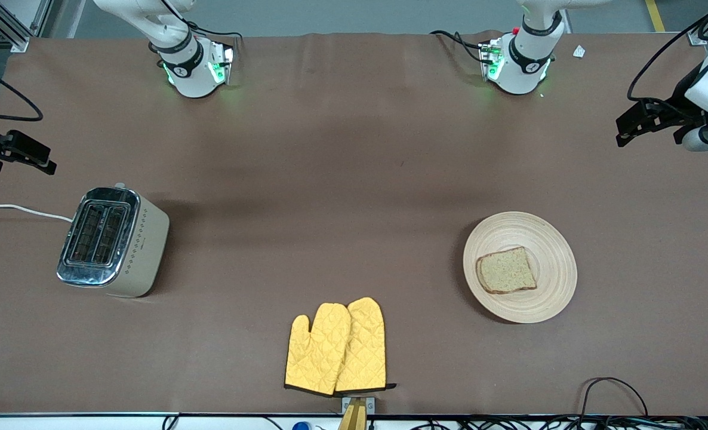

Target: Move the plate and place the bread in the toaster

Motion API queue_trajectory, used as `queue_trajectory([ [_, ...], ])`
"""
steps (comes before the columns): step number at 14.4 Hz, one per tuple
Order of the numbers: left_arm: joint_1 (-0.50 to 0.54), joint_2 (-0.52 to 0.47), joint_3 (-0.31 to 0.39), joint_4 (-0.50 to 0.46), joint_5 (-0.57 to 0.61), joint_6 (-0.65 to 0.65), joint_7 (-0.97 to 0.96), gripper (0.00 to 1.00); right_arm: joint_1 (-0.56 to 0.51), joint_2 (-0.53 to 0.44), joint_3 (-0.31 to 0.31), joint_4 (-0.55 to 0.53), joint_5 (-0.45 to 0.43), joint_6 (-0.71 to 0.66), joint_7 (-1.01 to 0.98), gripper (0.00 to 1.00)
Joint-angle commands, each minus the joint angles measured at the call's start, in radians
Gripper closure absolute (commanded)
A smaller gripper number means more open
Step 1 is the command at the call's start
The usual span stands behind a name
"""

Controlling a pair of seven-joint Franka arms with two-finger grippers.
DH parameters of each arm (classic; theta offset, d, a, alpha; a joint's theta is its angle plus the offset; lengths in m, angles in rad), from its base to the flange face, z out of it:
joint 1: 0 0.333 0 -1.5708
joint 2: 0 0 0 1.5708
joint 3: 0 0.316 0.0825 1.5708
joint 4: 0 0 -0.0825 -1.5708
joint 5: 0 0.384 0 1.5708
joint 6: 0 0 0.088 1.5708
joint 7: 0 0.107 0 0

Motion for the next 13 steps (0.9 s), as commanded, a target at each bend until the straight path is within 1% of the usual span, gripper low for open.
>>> queue_trajectory([
  [1,0.003,0.014,0.0,0.032,0.005,-0.02,0.018,0.0,-0.022,-0.008,-0.001,-0.013,0.016,-0.008,-0.006,0.0],
  [5,0.006,0.023,0.002,0.041,0.008,-0.02,0.02,0.0,-0.034,-0.008,0.0,-0.019,0.018,-0.008,-0.006,0.0],
  [7,0.012,0.06,0.003,0.086,0.01,-0.02,0.02,0.0,-0.034,-0.006,0.0,-0.019,0.019,-0.005,-0.006,0.0],
  [8,0.041,0.08,0.002,0.11,0.002,-0.02,0.02,0.0,-0.034,-0.006,0.0,-0.019,0.019,-0.005,-0.006,0.0],
  [11,0.084,0.123,0.002,0.115,-0.036,-0.02,0.11,0.0,-0.034,-0.006,0.0,-0.021,0.019,-0.008,-0.006,0.0],
  [13,0.149,0.155,0.002,0.109,-0.105,-0.019,0.133,0.0,-0.034,-0.006,0.0,-0.021,0.019,-0.007,-0.007,0.0],
])
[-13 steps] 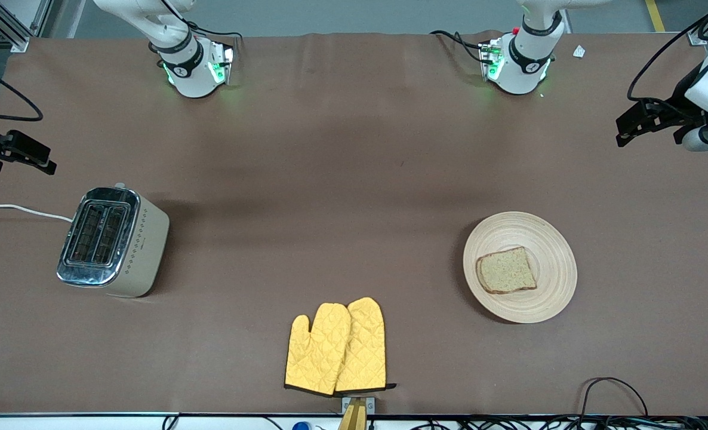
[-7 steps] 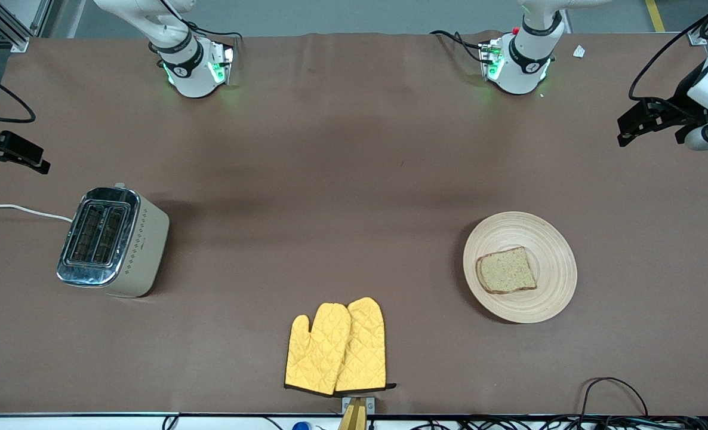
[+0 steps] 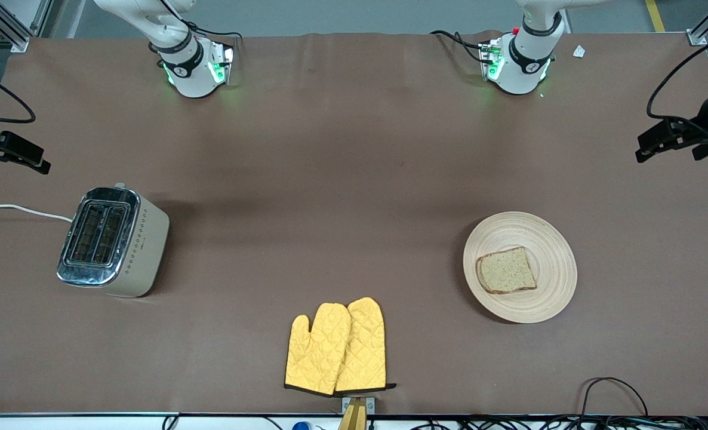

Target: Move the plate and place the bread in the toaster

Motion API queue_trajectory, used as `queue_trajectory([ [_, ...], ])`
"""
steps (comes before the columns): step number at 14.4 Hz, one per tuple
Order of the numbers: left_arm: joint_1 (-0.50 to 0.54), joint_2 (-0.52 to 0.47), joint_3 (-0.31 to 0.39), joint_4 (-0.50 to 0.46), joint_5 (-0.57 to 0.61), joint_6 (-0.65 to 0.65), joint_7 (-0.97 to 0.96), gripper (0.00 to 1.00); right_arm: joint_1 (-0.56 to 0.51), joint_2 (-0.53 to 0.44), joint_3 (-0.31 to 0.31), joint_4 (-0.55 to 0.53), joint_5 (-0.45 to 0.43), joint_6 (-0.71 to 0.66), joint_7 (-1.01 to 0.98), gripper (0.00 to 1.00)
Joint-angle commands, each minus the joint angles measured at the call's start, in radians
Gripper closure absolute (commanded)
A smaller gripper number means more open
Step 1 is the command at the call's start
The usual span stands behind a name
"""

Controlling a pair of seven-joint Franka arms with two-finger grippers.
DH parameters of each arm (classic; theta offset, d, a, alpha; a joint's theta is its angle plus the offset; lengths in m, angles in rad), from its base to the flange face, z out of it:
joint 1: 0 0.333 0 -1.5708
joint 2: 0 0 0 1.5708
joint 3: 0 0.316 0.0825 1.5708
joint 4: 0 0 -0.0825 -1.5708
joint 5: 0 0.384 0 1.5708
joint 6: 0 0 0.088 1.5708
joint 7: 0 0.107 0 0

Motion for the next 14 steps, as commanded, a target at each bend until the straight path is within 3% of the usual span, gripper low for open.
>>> queue_trajectory([
  [1,0.088,0.063,-0.002,0.032,-0.105,-0.019,0.039,0.0,-0.013,-0.007,0.007,-0.012,0.013,0.002,-0.007,0.0],
  [8,0.275,0.264,-0.002,0.03,-0.352,0.006,0.233,0.0,-0.017,-0.007,0.007,-0.018,0.013,0.002,-0.007,0.0],
  [14,0.379,0.45,-0.004,0.027,-0.527,0.072,0.548,0.0,-0.017,-0.007,0.007,-0.02,0.013,0.0,-0.007,0.0],
])
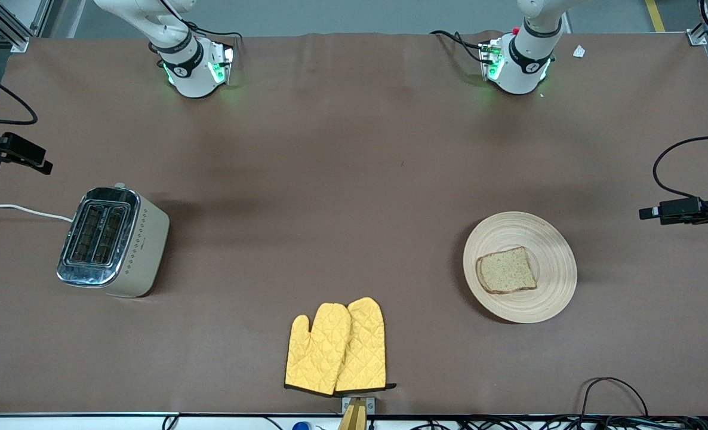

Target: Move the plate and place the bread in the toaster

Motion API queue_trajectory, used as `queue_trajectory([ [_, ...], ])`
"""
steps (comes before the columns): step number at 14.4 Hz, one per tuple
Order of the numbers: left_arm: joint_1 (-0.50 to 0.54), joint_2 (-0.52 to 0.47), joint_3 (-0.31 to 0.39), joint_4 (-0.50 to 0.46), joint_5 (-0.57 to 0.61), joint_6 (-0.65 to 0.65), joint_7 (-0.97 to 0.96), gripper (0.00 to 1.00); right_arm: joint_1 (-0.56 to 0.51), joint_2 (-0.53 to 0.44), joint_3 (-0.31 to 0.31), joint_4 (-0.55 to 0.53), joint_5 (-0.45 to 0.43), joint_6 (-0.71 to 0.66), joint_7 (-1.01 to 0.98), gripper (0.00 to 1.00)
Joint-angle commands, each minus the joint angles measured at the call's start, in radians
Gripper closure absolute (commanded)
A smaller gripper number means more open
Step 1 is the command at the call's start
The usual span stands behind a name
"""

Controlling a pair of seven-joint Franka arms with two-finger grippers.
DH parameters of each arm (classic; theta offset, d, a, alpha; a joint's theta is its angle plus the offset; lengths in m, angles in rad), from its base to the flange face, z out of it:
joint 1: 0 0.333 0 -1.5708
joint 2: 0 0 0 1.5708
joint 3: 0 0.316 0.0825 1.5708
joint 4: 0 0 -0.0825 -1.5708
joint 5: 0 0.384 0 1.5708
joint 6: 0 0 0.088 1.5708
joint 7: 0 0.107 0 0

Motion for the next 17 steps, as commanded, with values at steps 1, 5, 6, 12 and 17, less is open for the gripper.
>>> queue_trajectory([
  [1,0.037,0.08,-0.007,0.022,-0.095,-0.005,0.094,0.0,-0.016,-0.007,0.008,-0.01,0.013,0.0,-0.007,0.0],
  [5,0.072,0.194,-0.007,0.02,-0.201,0.01,0.261,0.0,-0.016,-0.007,0.008,-0.01,0.013,0.0,-0.007,0.0],
  [6,0.081,0.221,-0.007,0.02,-0.224,0.017,0.276,0.0,-0.016,-0.007,0.008,-0.01,0.013,0.0,-0.007,0.0],
  [12,0.08,0.336,-0.01,0.018,-0.368,0.066,0.396,0.12,-0.017,-0.007,0.008,-0.01,0.012,0.0,-0.007,0.0],
  [17,0.07,0.389,-0.01,0.02,-0.425,0.089,0.457,0.24,-0.017,-0.007,0.008,-0.01,0.012,0.0,-0.007,0.0],
])
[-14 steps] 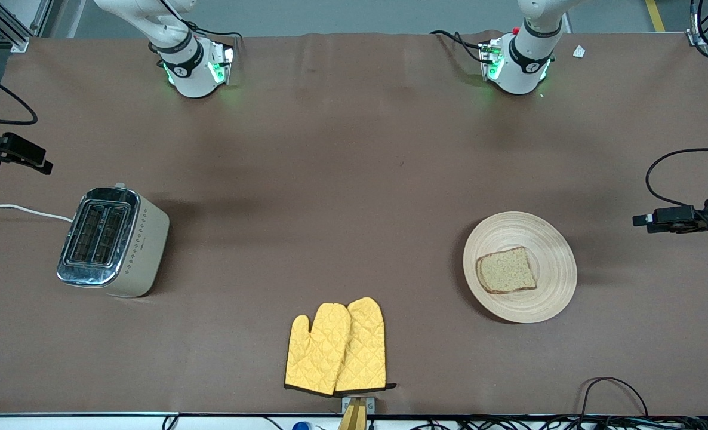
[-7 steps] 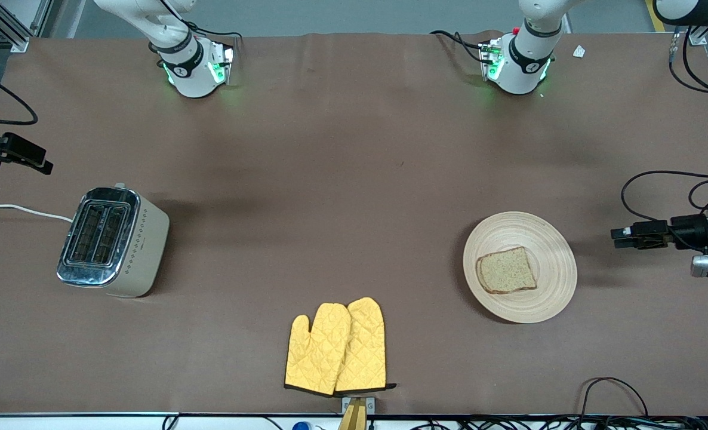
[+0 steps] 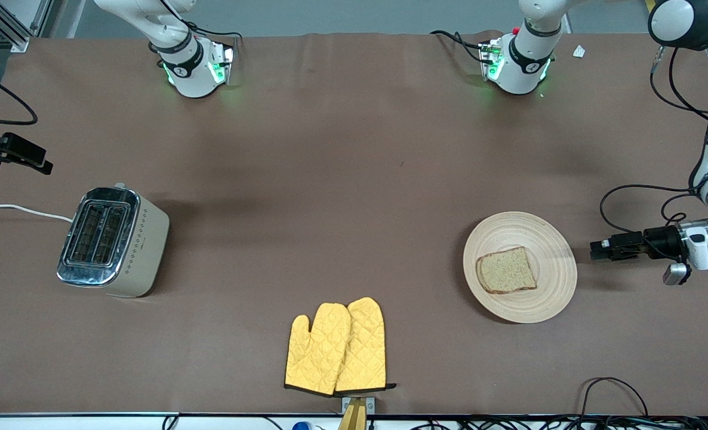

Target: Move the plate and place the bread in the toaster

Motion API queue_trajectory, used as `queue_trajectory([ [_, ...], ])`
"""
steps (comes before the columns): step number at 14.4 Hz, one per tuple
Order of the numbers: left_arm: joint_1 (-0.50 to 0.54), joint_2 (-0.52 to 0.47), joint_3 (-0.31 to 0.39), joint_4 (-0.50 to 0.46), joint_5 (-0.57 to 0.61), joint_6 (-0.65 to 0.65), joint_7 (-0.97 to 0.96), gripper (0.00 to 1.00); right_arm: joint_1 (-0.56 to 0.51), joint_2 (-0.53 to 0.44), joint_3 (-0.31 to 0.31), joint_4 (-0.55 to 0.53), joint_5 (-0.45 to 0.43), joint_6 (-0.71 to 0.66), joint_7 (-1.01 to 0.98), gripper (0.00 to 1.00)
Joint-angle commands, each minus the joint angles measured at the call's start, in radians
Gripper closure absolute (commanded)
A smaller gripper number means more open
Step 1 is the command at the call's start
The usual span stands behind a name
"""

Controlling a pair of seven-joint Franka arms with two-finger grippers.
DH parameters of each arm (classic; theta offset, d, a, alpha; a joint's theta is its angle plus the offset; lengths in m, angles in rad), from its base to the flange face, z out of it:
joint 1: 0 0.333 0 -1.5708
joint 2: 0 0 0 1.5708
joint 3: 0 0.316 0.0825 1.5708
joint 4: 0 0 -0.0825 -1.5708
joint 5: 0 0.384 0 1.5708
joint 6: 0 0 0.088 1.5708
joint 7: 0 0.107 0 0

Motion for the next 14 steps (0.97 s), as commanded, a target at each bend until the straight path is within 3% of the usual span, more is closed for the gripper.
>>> queue_trajectory([
  [1,-0.004,0.02,0.0,0.02,-0.016,0.011,0.026,0.25,-0.017,-0.007,0.008,-0.009,0.013,0.0,-0.007,0.0],
  [14,-0.029,0.064,-0.005,0.025,-0.063,0.074,-0.02,0.41,-0.015,-0.007,0.008,-0.011,0.013,0.002,-0.007,0.0],
])
